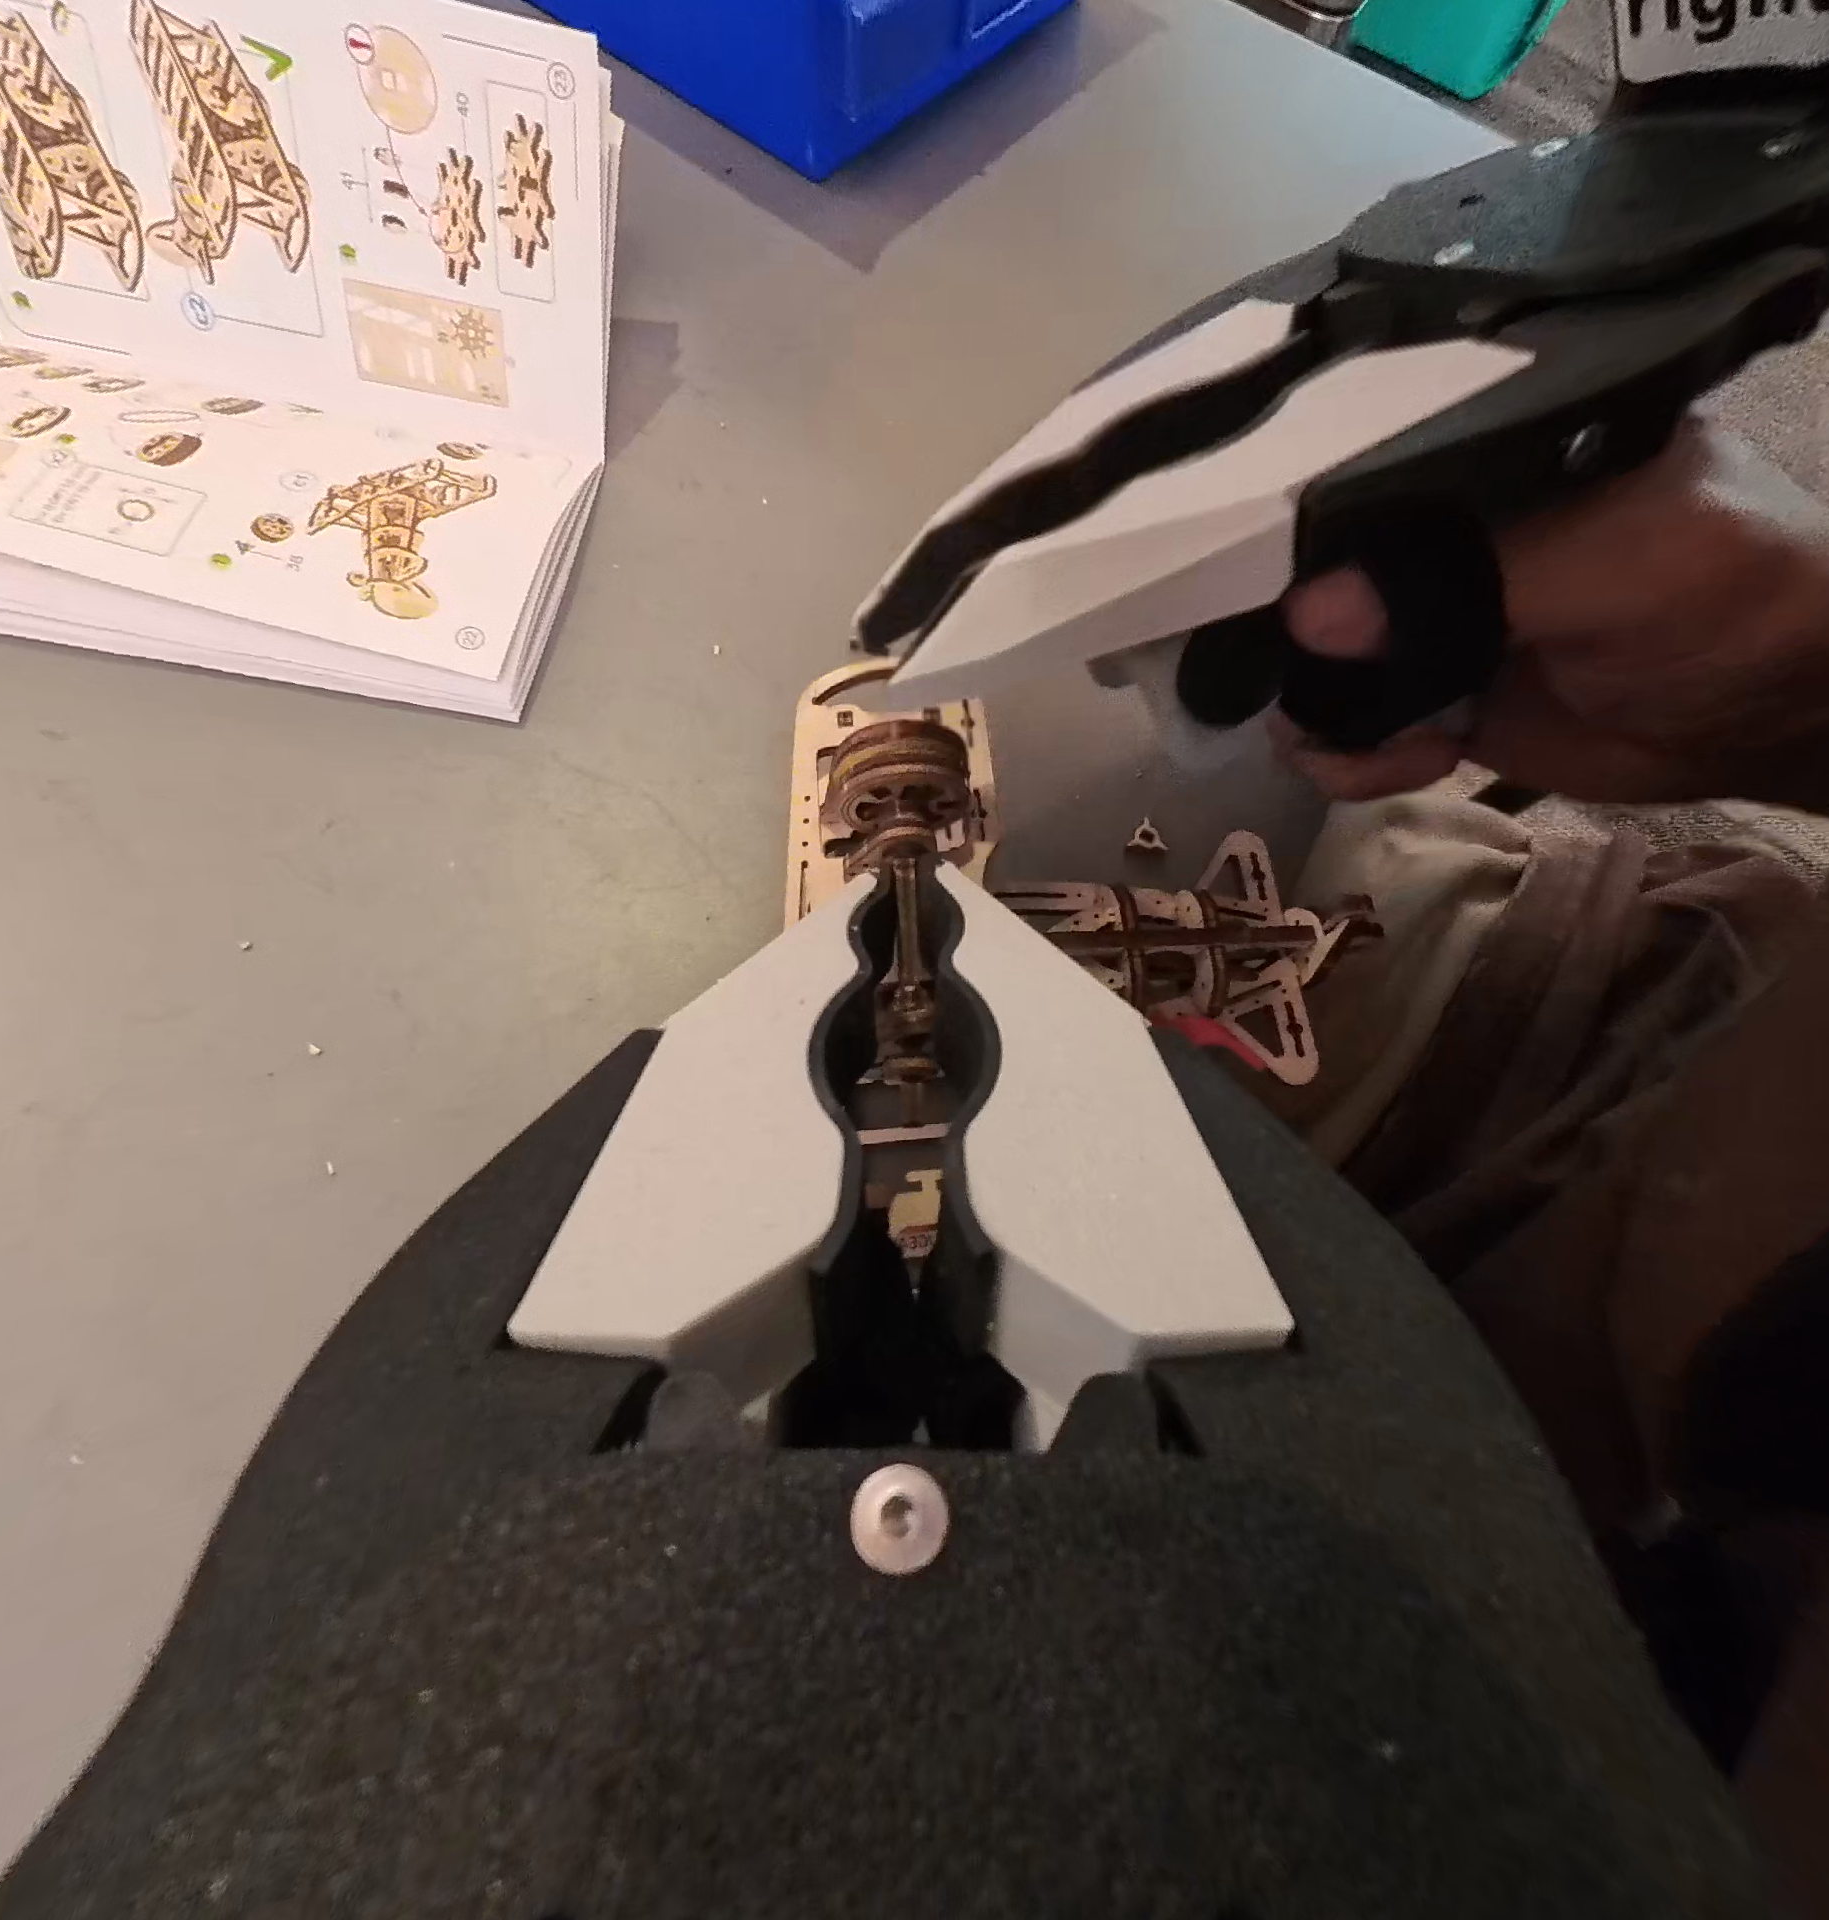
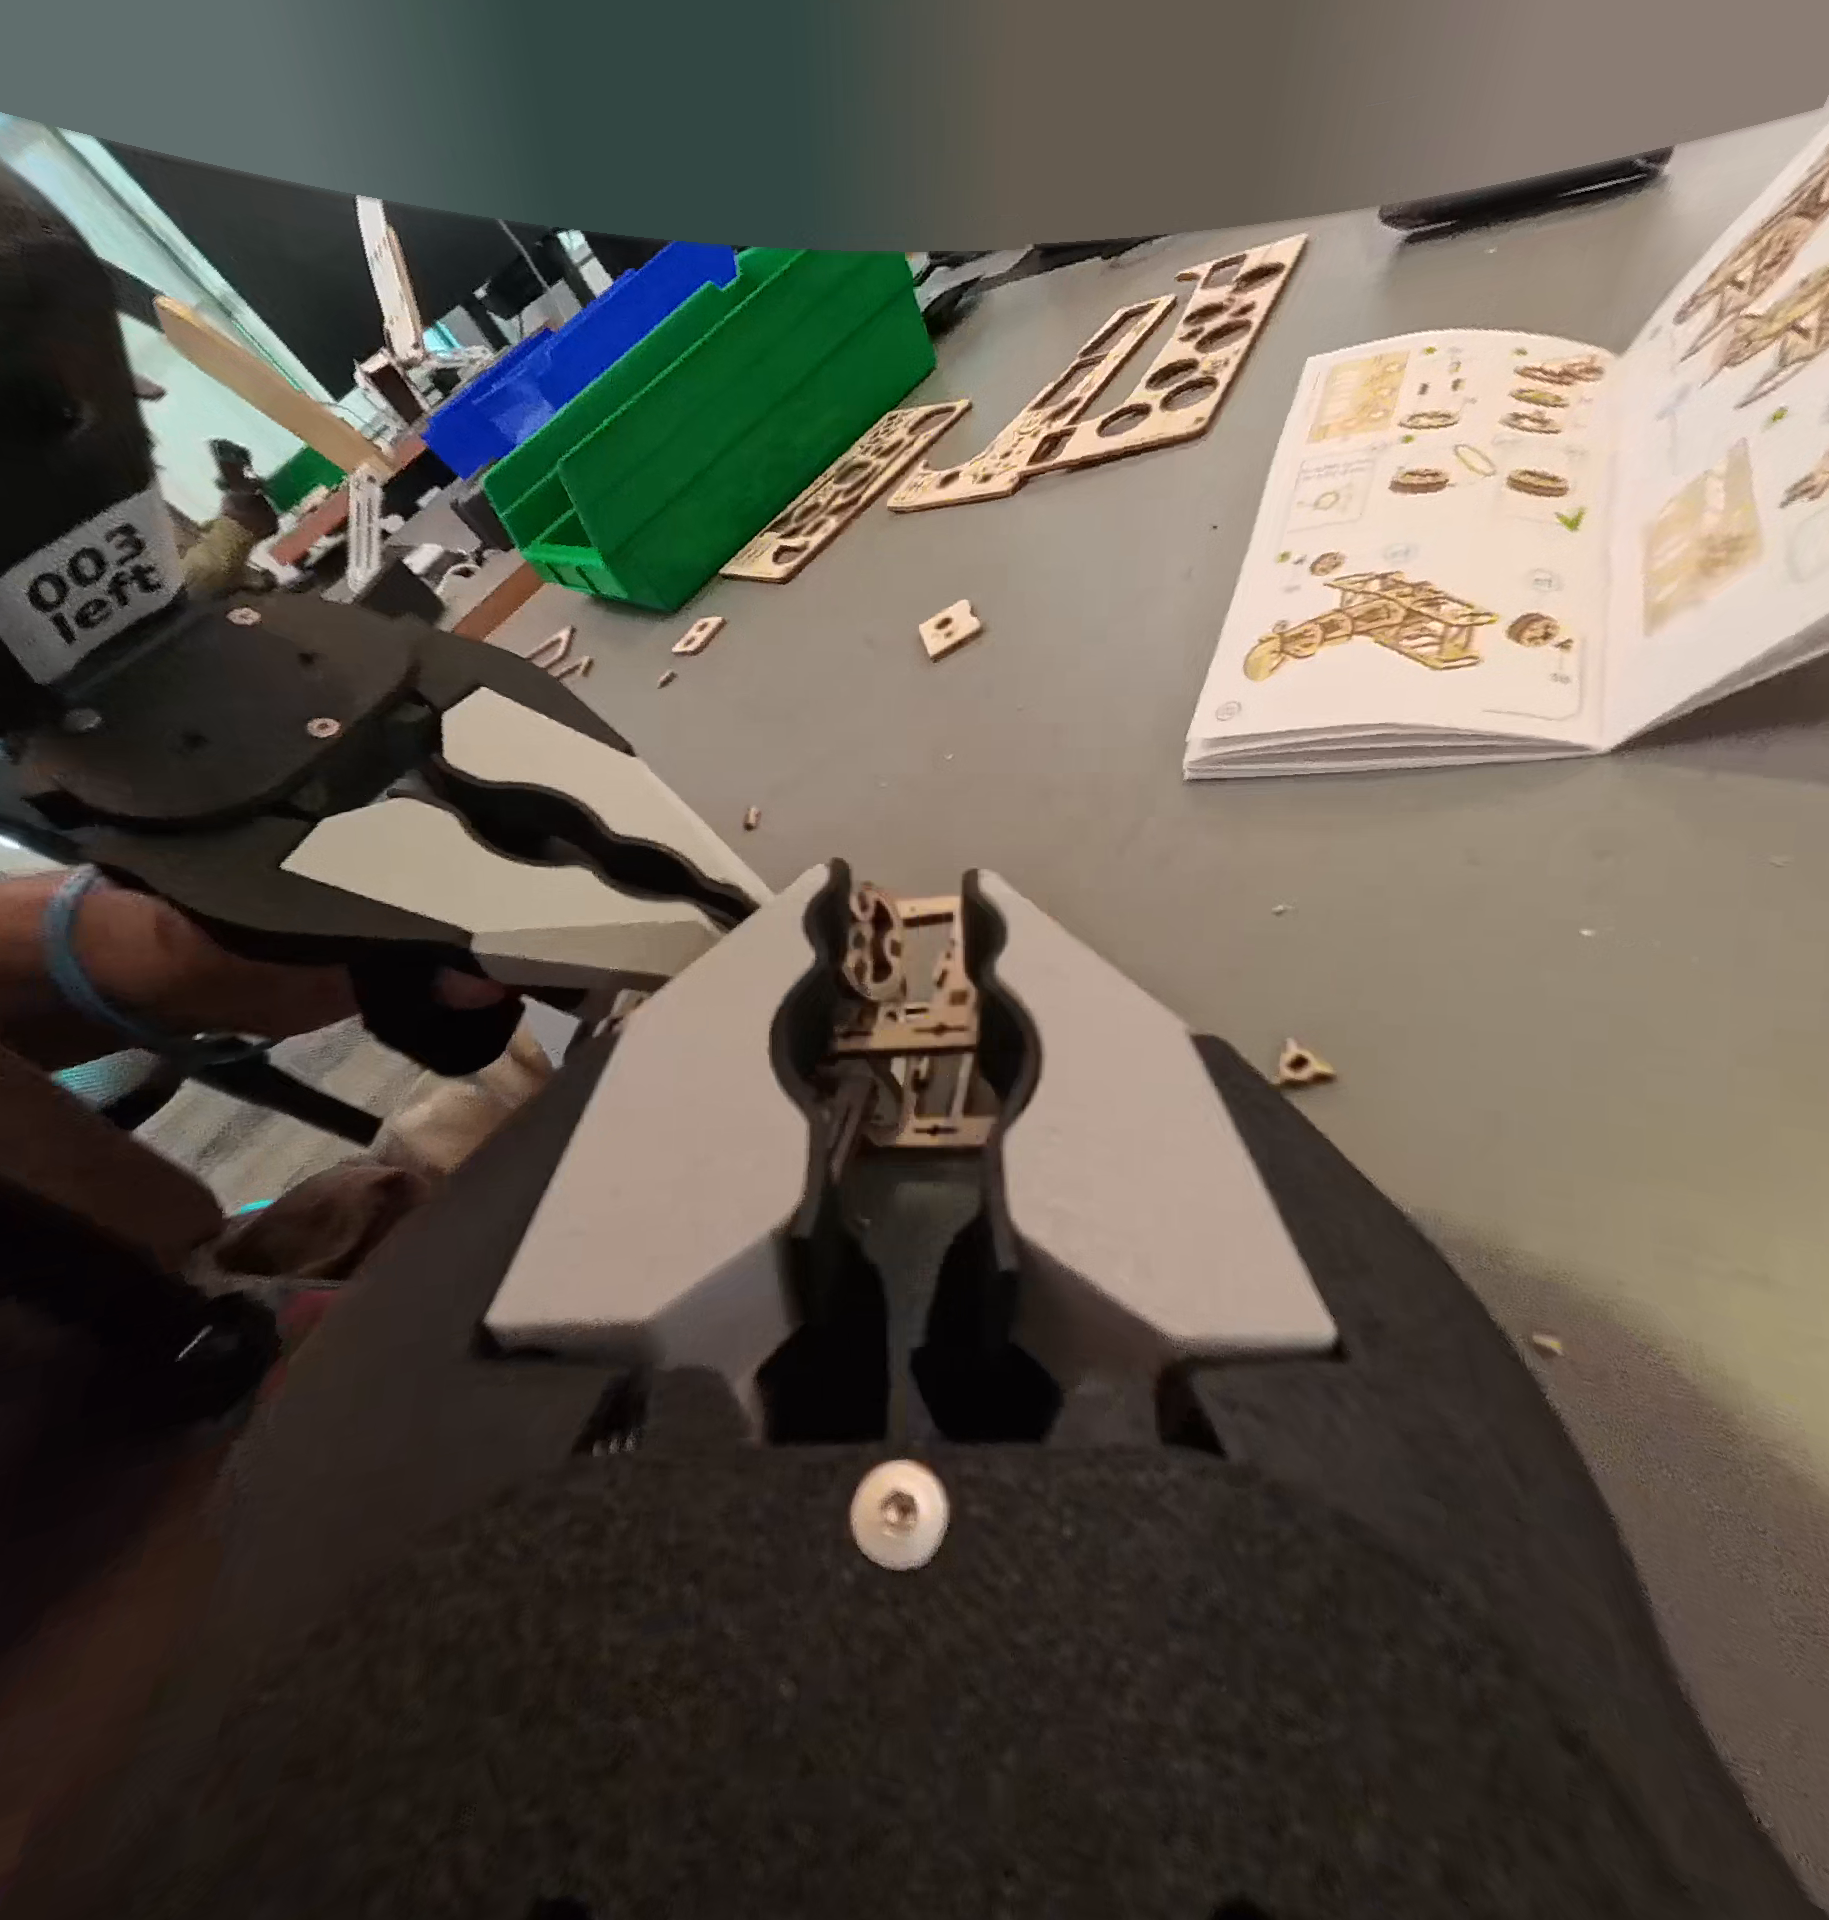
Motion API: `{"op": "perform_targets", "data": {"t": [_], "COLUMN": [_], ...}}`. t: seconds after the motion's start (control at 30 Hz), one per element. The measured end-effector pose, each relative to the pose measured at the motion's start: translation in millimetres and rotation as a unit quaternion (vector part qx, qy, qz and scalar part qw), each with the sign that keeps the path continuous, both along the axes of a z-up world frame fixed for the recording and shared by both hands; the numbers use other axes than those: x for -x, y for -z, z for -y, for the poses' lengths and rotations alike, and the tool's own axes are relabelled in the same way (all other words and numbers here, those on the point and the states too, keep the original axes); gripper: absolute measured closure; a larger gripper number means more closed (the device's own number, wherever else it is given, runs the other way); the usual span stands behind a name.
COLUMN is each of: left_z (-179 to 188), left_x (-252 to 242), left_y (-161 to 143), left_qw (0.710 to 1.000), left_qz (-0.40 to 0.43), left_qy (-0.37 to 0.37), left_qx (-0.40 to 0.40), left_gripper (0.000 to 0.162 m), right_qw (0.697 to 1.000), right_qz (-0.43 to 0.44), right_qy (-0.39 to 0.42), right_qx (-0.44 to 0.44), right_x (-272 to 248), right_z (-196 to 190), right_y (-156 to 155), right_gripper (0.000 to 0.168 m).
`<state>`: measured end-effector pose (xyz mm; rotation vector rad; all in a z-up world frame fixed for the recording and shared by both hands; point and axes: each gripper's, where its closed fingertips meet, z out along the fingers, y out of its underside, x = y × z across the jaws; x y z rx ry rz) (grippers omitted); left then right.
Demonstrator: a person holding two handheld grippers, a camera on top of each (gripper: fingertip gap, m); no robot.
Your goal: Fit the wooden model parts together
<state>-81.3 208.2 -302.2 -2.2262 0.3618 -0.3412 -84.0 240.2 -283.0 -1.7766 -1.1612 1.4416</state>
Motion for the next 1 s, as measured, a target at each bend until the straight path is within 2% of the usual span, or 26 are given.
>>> {"op": "perform_targets", "data": {"t": [0.07,0.2,0.33,0.63,0.67,0.77,1.0], "left_z": [0.9,0.2,0.1,1.4,2.1,8.0,25.0], "left_x": [-0.6,0.5,1.1,-1.4,-0.1,1.6,7.9], "left_y": [-0.4,-1.1,-1.3,1.0,2.6,1.6,-11.6], "left_qw": [1.0,1.0,1.0,1.0,1.0,0.999,0.999], "left_qz": [-0.002,0.006,0.021,0.017,0.008,-0.011,-0.022], "left_qy": [0.007,0.009,0.004,0.006,0.005,0.008,-0.009], "left_qx": [-0.006,-0.006,0.002,0.022,0.027,0.032,0.023], "left_gripper": [0.162,0.162,0.162,0.16,0.152,0.139,0.134], "right_qw": [0.999,0.996,0.996,0.997,0.997,0.997,0.996], "right_qz": [-0.013,0.002,-0.02,-0.017,-0.017,-0.024,-0.024], "right_qy": [-0.037,-0.09,-0.079,-0.079,-0.079,-0.074,-0.076], "right_qx": [0.016,0.016,0.022,0.019,0.021,0.028,0.027], "right_x": [-8.7,-16.3,-12.1,-3.3,-3.3,-4.2,-4.5], "right_z": [5.6,20.5,17.1,18.9,18.6,16.2,16.6], "right_y": [-1.9,6.5,0.8,6.0,6.1,4.6,4.9], "right_gripper": [0.15,0.144,0.137,0.147,0.147,0.147,0.148]}}
